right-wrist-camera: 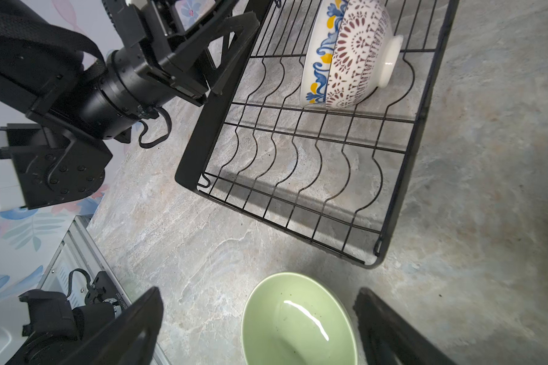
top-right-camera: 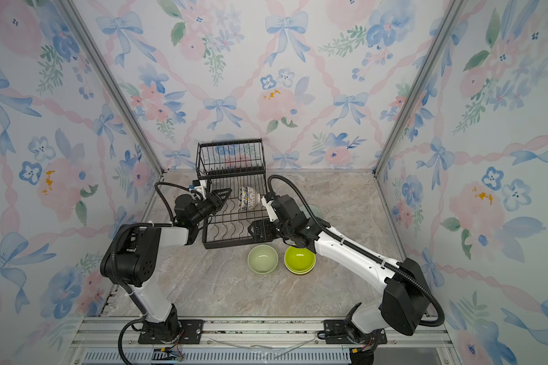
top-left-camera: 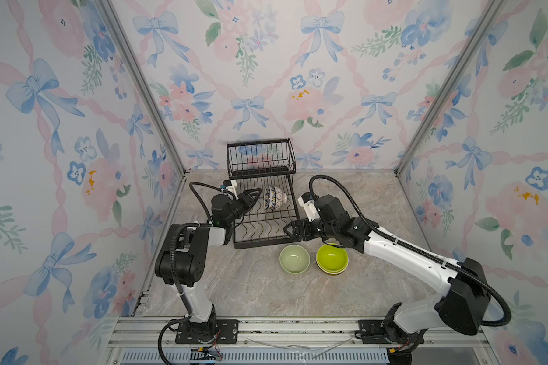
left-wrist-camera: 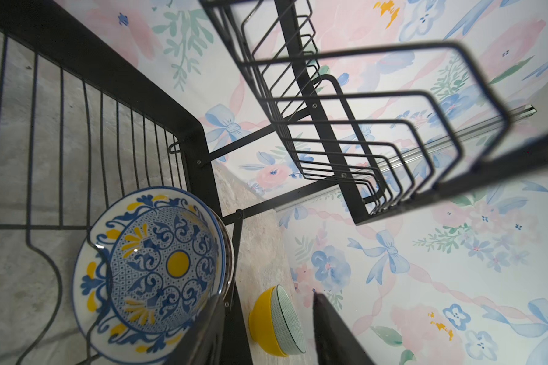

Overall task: Load bowls into a dish rack
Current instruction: Place the bowl in the dish rack, then pick up the bowl from the center of the table.

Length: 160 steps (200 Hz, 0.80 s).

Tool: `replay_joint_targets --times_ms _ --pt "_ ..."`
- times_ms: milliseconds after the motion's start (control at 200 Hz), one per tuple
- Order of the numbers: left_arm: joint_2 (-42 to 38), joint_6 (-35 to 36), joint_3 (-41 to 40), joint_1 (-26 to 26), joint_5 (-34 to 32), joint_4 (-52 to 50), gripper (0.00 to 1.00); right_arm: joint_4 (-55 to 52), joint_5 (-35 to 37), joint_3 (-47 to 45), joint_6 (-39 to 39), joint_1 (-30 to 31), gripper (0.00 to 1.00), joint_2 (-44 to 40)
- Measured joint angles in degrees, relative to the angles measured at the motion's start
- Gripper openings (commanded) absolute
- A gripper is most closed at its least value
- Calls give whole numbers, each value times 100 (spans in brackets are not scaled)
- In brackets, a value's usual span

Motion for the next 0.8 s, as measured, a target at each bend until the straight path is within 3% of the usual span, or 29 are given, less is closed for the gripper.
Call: replay_joint_targets --times_ms 195,410,590,800 --pt "-887 492 -463 -129 -70 -505 70 -70 116 -66 -109 0 96 -138" --pt "-1690 1115 -658 -367 -271 -1460 97 -205 382 -188 -267 101 96 -254" --pt "-2699 1731 -953 -732 -691 -2601 98 -402 682 -358 -459 356 100 -129" --pt "-4120 2168 -1335 -855 -1261 -3759 98 -667 1237 -389 -728 809 89 404"
